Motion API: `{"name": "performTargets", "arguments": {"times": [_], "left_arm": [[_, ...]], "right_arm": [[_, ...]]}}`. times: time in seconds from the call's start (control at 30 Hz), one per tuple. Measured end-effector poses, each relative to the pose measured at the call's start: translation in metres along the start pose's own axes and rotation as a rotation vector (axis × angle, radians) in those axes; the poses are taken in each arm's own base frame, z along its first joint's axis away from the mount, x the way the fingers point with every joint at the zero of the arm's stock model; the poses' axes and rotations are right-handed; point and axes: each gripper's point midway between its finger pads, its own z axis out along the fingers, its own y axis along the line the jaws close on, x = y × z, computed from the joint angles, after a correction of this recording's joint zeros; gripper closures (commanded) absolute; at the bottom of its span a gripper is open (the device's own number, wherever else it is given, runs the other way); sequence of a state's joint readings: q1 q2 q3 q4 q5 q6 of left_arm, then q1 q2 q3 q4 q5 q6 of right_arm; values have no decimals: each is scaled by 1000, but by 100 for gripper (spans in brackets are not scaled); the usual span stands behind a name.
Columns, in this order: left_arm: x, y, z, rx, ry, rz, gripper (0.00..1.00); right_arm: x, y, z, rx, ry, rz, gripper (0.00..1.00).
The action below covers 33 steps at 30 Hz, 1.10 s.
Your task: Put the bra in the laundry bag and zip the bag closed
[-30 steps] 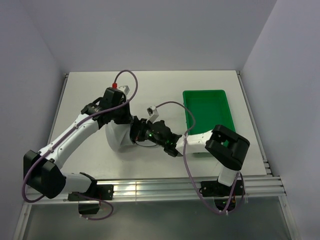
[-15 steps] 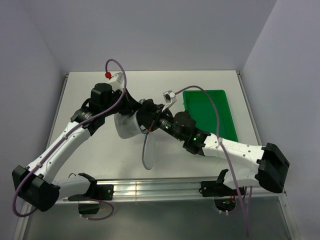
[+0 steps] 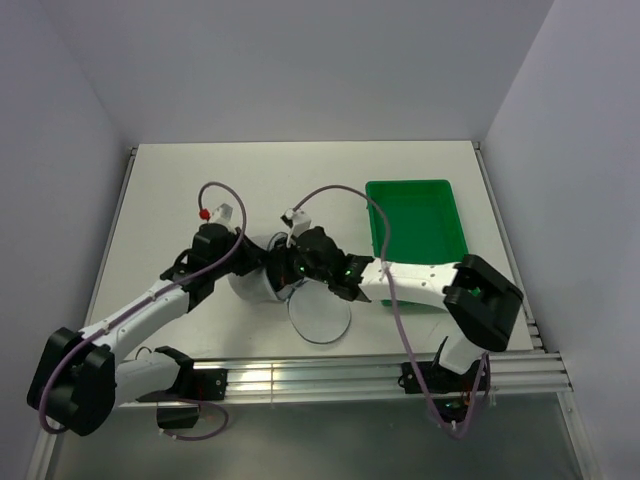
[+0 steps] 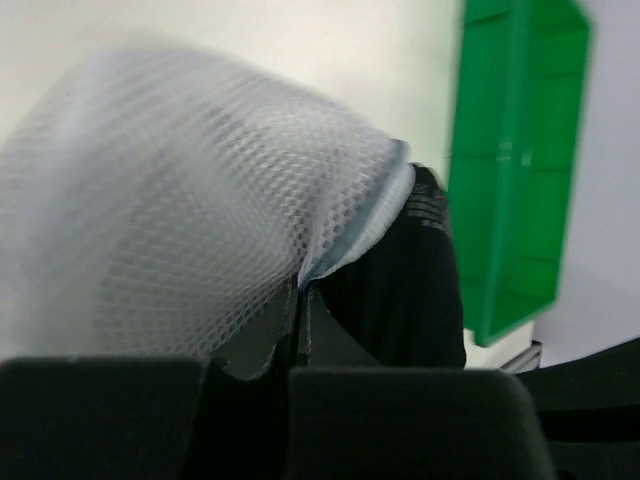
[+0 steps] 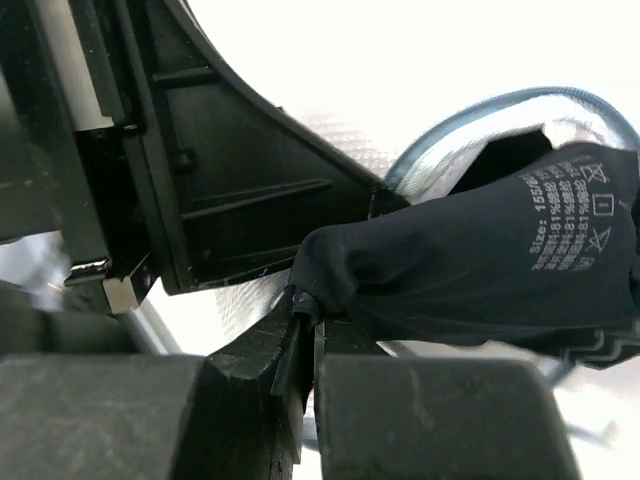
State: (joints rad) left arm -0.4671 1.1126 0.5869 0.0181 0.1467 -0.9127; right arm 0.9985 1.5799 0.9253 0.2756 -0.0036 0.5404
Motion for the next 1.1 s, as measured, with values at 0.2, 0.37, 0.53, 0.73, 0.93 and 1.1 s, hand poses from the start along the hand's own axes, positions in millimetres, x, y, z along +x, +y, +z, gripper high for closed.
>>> {"name": "performTargets", "arguments": {"times": [0.2,0.37,0.53,0.73,0.93,1.1], "left_arm": [[32,53,3,-134,27,-104,100],[14,51,-12,-152,-69,-118,100],[-14,47,-44,-189,-210,-119,100],[-43,47,-76,-244,-356,-134,100],[-41,66,-85,-315,-386,-148,100],[-37,75,-87,-350,-382,-146,100]], "right_arm": [[50,-7,21,20,109,-21,100],[44,7,26,-6,95,-68,100],[39,31,35,-27,84,-139,100],[40,48,56,-53,130,-215,100],[45,58,80,-75,201,-300,87],[55,53,78,-95,262,-342,54]]}}
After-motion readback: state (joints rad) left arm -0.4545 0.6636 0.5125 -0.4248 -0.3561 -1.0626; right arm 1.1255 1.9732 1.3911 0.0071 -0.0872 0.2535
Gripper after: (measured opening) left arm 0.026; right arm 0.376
